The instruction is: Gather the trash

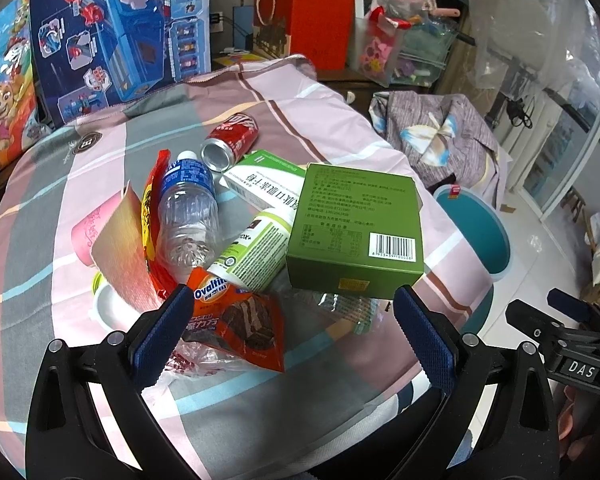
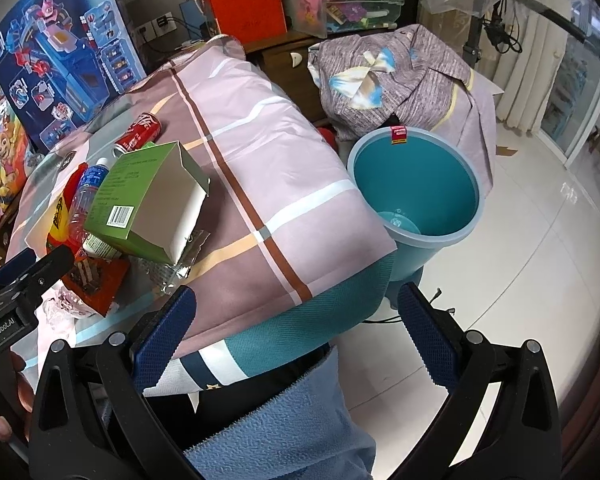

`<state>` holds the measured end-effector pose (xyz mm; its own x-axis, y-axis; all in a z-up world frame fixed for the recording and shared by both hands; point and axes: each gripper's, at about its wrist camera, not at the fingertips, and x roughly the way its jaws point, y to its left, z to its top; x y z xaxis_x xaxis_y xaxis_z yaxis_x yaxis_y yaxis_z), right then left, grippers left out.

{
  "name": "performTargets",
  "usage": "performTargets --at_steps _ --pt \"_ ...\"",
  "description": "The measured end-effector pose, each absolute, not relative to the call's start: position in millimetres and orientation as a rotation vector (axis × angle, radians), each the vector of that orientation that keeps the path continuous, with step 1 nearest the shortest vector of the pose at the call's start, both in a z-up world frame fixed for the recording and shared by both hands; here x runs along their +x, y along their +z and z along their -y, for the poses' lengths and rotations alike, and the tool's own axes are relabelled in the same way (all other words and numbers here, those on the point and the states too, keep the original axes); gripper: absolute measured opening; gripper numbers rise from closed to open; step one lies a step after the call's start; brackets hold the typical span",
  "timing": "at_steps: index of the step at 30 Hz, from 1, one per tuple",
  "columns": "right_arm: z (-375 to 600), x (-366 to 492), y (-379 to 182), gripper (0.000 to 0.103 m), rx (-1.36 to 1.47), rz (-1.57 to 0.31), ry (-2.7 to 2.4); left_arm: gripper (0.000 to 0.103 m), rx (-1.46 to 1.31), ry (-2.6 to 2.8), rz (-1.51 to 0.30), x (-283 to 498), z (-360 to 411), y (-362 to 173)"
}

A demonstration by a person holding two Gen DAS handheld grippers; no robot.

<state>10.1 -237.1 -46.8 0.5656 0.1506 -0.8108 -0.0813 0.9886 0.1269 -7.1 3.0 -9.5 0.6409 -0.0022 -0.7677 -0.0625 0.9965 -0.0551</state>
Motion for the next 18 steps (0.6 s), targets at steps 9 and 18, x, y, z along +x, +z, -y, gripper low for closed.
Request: performTargets --at_steps 9,18 --pt "203.4 23.6 -36.1 0.097 0.073 -0.958 0.283 0.099 -0.124 0.079 -0.888 -6.0 -40.5 -14.5" --pt "154.2 51.5 -39.8 0.091 0.104 -1.016 0.457 0.099 -0.230 0.171 -0.915 -4.7 -121.7 -18.3"
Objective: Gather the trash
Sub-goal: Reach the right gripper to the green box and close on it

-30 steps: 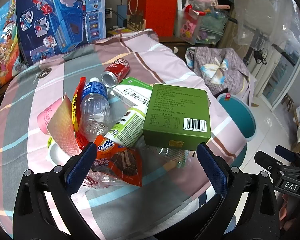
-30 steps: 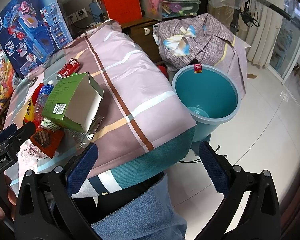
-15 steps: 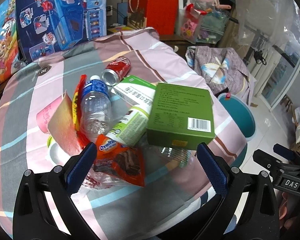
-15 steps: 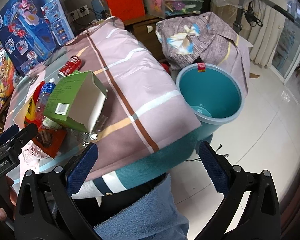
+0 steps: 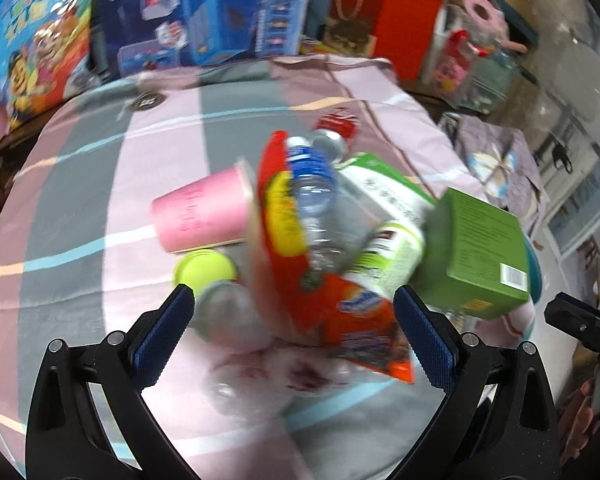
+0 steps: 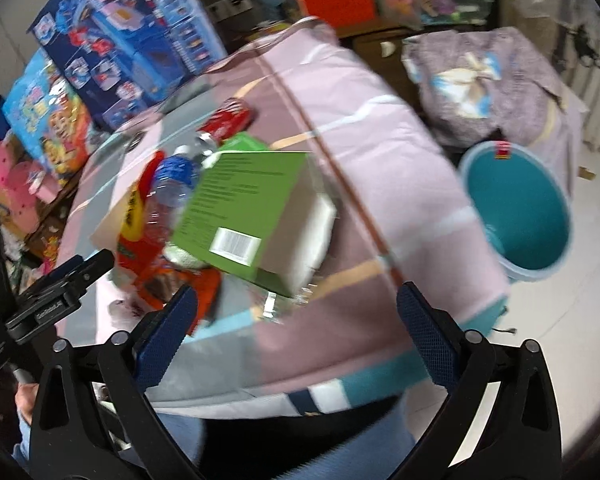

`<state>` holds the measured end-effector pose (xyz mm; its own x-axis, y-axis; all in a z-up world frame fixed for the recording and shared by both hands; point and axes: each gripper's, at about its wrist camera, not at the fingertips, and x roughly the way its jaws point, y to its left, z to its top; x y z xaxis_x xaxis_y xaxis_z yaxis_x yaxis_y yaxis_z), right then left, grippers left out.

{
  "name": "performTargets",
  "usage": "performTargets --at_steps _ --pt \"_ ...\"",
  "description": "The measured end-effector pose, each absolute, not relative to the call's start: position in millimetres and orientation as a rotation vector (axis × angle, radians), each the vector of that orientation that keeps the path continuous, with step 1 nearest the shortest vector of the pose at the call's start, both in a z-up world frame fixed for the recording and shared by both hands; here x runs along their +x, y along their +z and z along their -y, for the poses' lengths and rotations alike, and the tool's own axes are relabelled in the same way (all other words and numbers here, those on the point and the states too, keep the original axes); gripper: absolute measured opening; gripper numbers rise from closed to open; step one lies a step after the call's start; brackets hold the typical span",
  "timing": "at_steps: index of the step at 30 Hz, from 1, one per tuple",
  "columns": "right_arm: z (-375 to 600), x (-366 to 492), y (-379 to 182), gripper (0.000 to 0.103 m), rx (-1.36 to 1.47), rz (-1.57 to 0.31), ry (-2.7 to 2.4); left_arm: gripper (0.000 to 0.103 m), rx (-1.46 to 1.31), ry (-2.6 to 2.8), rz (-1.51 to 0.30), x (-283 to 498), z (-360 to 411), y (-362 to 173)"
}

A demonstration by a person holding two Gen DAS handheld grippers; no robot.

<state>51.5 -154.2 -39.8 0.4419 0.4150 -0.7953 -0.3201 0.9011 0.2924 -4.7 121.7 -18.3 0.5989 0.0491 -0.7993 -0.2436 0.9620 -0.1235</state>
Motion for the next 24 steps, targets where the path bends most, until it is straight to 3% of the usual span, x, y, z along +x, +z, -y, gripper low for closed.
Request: performTargets --at_steps 9,11,14,16,18,24 --pt "120.9 82.1 -59.2 0.078 0.104 -1.074 0.534 0.099 -0.236 0.210 -0.937 -3.5 -157.8 -26.3" --pt "110.7 85.4 -61.4 0.071 0.105 -1.084 0.564 0.099 -0.245 0.215 -0.937 -2.5 -164.4 -27.9" --pt "99.3 87.8 -62.1 0.048 0.121 -1.096 0.617 0.099 -0.266 0.219 -0.939 -2.3 -171.5 -31.0" --pt "90.1 86.9 -62.3 0.016 0.151 -1.106 0.675 0.099 -0.267 0.211 -0.944 -2.6 -172.1 -33.2" --pt "80.4 83.5 -60.8 0.003 0.136 -1.112 0.700 0.099 -0.254 0.206 -0.943 -3.6 -170.8 -34.2" --pt "62.8 69.2 -37.3 0.002 0.049 -1.035 0.701 0.099 -0.249 0.197 -0.923 -10.8 -168.4 -33.6"
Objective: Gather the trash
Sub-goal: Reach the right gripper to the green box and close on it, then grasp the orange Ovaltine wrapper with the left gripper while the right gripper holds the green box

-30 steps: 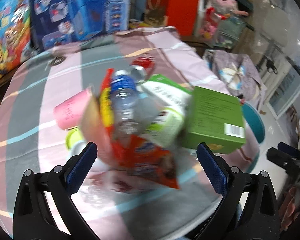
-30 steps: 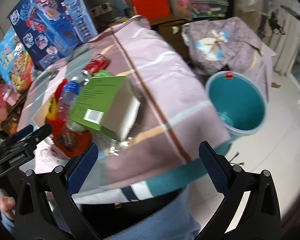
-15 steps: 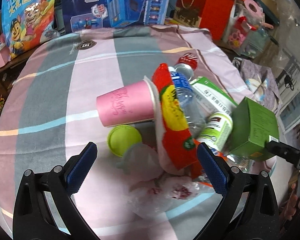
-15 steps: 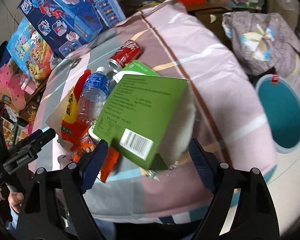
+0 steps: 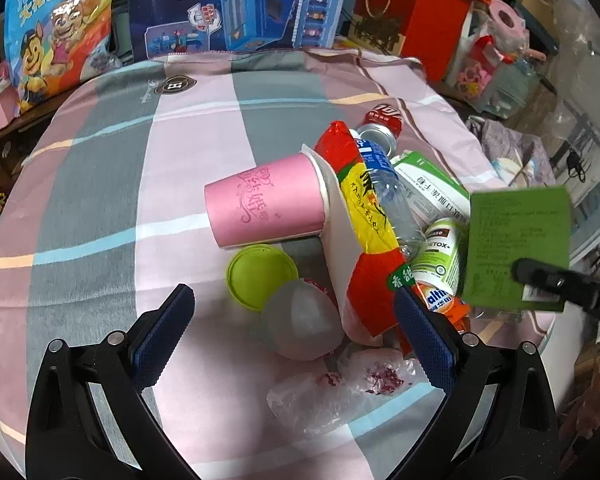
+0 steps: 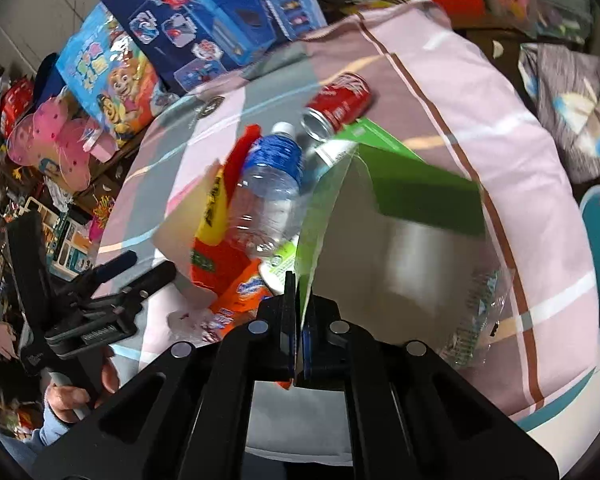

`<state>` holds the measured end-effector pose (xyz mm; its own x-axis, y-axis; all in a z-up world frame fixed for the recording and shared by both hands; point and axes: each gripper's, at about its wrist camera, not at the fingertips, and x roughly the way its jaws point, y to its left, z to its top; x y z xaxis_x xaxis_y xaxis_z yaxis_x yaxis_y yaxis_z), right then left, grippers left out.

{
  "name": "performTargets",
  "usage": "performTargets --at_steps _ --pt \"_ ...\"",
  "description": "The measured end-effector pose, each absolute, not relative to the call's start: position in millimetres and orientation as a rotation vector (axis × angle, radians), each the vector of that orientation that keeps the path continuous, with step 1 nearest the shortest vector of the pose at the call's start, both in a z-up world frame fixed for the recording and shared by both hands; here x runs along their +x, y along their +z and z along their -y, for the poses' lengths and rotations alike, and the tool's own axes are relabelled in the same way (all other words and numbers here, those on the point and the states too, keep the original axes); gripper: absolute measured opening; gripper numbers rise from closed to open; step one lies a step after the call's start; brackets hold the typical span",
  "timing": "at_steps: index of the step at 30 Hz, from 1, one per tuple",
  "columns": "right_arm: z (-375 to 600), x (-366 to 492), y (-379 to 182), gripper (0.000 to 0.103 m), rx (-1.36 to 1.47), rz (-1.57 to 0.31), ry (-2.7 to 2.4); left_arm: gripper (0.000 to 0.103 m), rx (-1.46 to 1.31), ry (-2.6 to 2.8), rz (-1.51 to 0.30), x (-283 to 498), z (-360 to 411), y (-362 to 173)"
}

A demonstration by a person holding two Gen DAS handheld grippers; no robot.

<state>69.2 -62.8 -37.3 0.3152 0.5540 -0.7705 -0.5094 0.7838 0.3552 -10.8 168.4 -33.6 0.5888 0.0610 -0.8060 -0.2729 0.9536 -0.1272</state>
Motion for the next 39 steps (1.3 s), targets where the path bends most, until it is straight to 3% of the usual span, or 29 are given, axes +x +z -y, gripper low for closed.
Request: performTargets --at_steps 11,27,28,30,31,33,36,39 --pt "95.5 60.8 -8.8 0.002 0.096 -0.970 0.671 0.099 -0.133 -0.012 -0.912 -21.7 -104.8 -11.7" --pt "174.0 55.1 -5.6 0.002 0.222 -0.934 0.574 0.098 0.094 -0.008 -1.096 20.7 -40.3 -82.2" --pt "175.1 55.8 -7.9 0.002 0.227 -0.938 0.572 0.096 0.089 -0.013 -1.097 20.8 -40.1 -83.9" --pt "176.6 57.4 -11.0 0.002 0.235 -0.943 0.571 0.068 0.069 -0.021 -1.102 19.8 -41.6 -85.8" --pt "176.8 57.9 -12.2 0.002 0.239 -0.946 0.572 0.063 0.049 -0.027 -1.105 19.2 -44.1 -85.5" --pt "177.8 57.7 -13.6 0.002 0.244 -0.945 0.576 0.044 0.030 -0.020 -1.096 15.8 -46.4 -81.1" --pt "177.7 56.6 -12.3 0.002 0.248 -0.939 0.587 0.036 -0.007 -0.026 -1.076 7.7 -50.2 -67.7" --pt "178.3 55.2 -8.4 0.002 0.254 -0.930 0.598 0.034 -0.025 -0.029 -1.035 -0.3 -55.2 -48.9"
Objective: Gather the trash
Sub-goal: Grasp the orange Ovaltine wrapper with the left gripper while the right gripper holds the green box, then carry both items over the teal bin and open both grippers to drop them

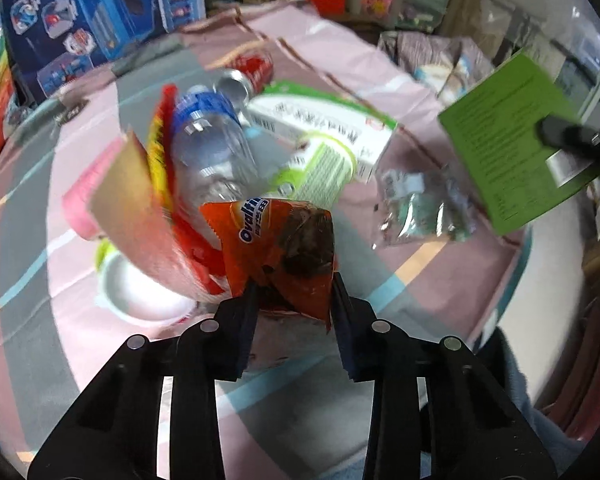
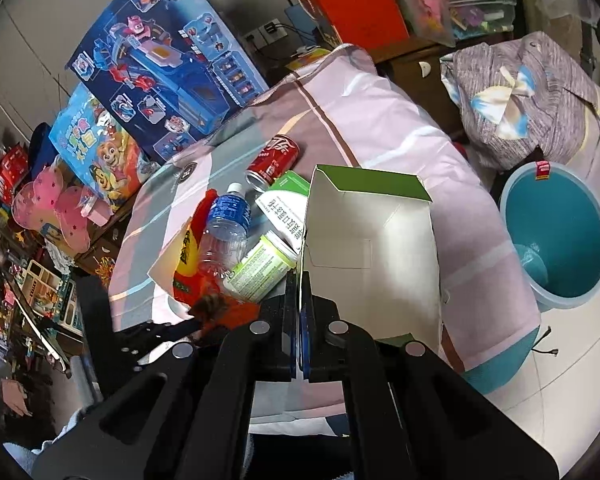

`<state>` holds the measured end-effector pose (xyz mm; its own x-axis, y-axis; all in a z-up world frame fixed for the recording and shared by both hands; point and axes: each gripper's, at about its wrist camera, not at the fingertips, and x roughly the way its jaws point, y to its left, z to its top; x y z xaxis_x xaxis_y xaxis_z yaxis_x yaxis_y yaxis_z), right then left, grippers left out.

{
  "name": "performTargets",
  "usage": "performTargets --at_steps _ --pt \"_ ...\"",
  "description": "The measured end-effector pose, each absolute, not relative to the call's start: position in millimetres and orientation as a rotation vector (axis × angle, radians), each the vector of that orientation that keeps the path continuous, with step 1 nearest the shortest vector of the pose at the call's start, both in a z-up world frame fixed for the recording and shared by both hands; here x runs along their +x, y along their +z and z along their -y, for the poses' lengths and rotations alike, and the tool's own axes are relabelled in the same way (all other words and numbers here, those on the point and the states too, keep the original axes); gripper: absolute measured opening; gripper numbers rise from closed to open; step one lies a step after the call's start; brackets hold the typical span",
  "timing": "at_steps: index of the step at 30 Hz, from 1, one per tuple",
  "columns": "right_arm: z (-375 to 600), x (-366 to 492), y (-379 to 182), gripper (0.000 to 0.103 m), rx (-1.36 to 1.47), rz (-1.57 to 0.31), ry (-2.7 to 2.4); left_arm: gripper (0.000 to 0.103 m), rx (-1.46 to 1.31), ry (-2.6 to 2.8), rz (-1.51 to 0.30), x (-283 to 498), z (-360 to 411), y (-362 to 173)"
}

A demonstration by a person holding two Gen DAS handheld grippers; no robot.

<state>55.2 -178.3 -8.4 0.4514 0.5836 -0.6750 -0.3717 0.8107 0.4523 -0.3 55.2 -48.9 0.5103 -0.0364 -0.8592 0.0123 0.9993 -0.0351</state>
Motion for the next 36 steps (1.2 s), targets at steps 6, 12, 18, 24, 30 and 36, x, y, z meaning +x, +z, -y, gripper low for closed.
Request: performTargets --at_steps 6,12,18,24,30,36 --pt "189.1 55.3 1.8 0.002 0.280 -0.900 0.592 0.034 -0.105 -0.086 -0.974 -6.4 -61.2 -7.8" --pt "215.5 63.2 13.1 0.002 0.322 -0.862 0.548 0.034 -0.101 -0.190 -0.946 15.9 -30.1 14.7" --pt "269.8 79.4 24.6 0.002 0.383 -0.802 0.444 0.034 -0.045 -0.301 -0.961 58.8 26.4 14.8" --pt "334.6 107.6 15.5 0.002 0.435 -0.788 0.302 0.034 0.010 -0.427 -0.992 110.5 97.5 8.6" --pt "384.3 144.9 -23.2 0.002 0.472 -0.845 0.176 0.034 0.073 -0.519 -1.051 156.8 166.9 -12.4" --pt "408.5 175.3 -69.5 0.003 0.493 -0.940 0.125 0.034 0.111 -0.565 -1.124 188.3 214.2 -43.9"
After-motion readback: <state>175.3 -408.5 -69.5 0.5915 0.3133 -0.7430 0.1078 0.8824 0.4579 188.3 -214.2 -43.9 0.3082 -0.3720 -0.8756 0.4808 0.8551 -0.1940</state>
